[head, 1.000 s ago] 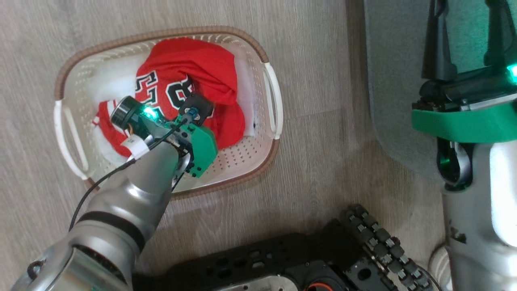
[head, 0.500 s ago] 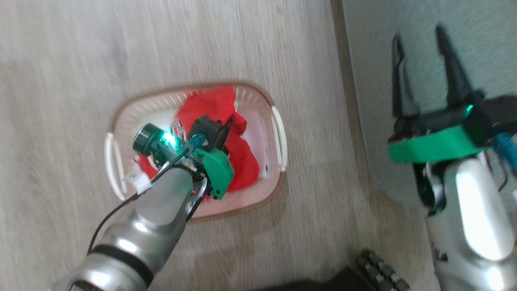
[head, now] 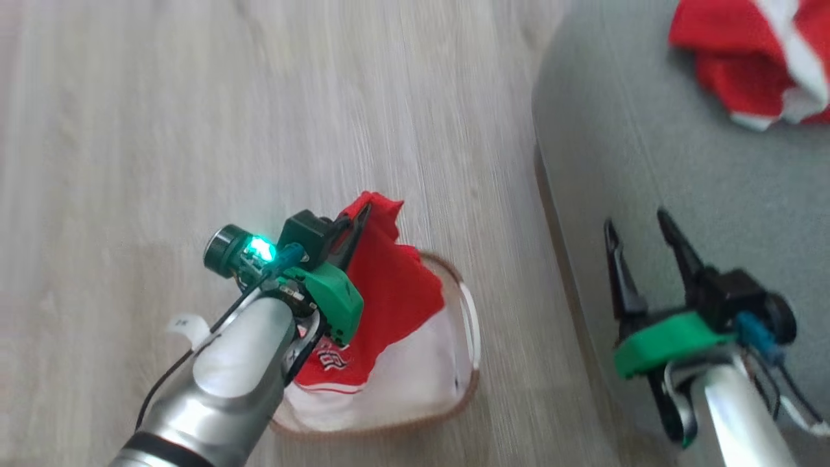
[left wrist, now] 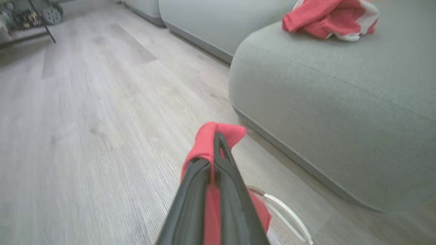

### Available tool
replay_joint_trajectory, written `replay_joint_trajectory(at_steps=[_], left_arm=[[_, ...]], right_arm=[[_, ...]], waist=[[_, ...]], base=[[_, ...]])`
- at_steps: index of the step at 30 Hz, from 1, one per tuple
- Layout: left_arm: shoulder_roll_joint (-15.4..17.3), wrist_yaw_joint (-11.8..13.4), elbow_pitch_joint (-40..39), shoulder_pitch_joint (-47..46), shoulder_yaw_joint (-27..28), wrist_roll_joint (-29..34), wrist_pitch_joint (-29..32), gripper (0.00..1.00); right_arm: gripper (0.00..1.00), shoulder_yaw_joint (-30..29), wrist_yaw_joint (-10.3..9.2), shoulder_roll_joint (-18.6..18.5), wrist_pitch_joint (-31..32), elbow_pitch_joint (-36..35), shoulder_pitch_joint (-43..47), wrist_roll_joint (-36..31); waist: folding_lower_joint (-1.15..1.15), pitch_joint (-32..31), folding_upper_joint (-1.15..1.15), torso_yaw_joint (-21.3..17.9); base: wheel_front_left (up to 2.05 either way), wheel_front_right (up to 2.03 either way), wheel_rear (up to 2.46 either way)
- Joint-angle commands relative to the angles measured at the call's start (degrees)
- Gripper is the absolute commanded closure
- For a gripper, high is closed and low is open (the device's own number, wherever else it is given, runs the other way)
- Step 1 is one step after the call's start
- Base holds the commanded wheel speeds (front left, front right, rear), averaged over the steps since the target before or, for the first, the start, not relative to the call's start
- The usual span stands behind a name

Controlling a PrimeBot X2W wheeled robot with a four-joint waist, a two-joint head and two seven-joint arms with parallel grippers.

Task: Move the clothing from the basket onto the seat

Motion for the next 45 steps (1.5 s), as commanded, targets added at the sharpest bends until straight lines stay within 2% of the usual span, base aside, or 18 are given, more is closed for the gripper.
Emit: replay_joint_trajectory(at_steps=[1,7,16,22,32,43,44,45], left_arm=[[1.73,-0.21,-2.27,-1.34,1.61,0.14,-0.74,1.00],[3.63,-0.05,-6.31,-1.99,2.03,-0.32,0.94,1.00],[4.42,0.97,-12.52,-6.49,2.94,-0.51,3.89,1.00],[3.26,1.05,-14.72,-10.48,2.77,-0.41,5.74,1.00],[-0.69,0.73,-16.99,-14.29,1.13,-0.82,7.03,1.00],[-3.36,0.99,-19.07,-15.11,-1.17,-1.63,6.54,1.00],[-3.46,1.00,-19.15,-15.04,-1.34,-1.73,6.44,1.00],[-3.53,1.07,-19.14,-14.89,-1.46,-1.84,6.36,1.00]], right_arm=[[0.00,1.13,-0.01,0.15,-0.54,-1.24,0.15,-0.16],[0.00,1.79,-0.01,0.15,-0.54,0.59,2.77,-0.01],[0.00,4.35,-0.01,0.15,-0.54,2.85,2.18,-0.33],[0.00,10.56,-0.01,0.15,-0.54,5.31,-0.14,0.81],[0.00,20.69,-0.01,0.15,-0.54,10.72,-7.61,4.58],[0.00,22.82,-0.01,0.15,-0.54,20.36,-16.73,3.08],[0.16,23.18,-0.01,0.15,-0.54,21.25,-17.33,3.02],[0.57,23.48,-0.01,0.15,-0.54,22.06,-17.80,3.10]], waist=[[0.00,-7.33,-0.01,1.88],[0.00,-13.16,-0.01,1.87],[0.00,-16.58,-0.01,1.85],[0.00,-17.36,-0.01,2.27],[0.00,-18.06,-0.01,4.28],[0.00,-18.23,-0.01,7.03],[0.00,-18.22,-0.01,7.29],[0.00,-18.21,-0.01,7.57]], base=[[0.00,0.00,0.00],[0.00,0.00,0.00],[0.00,0.00,0.00],[0.00,0.00,0.00],[0.00,0.00,0.00],[0.00,0.00,0.00],[0.00,0.00,0.00],[0.00,0.00,0.00]])
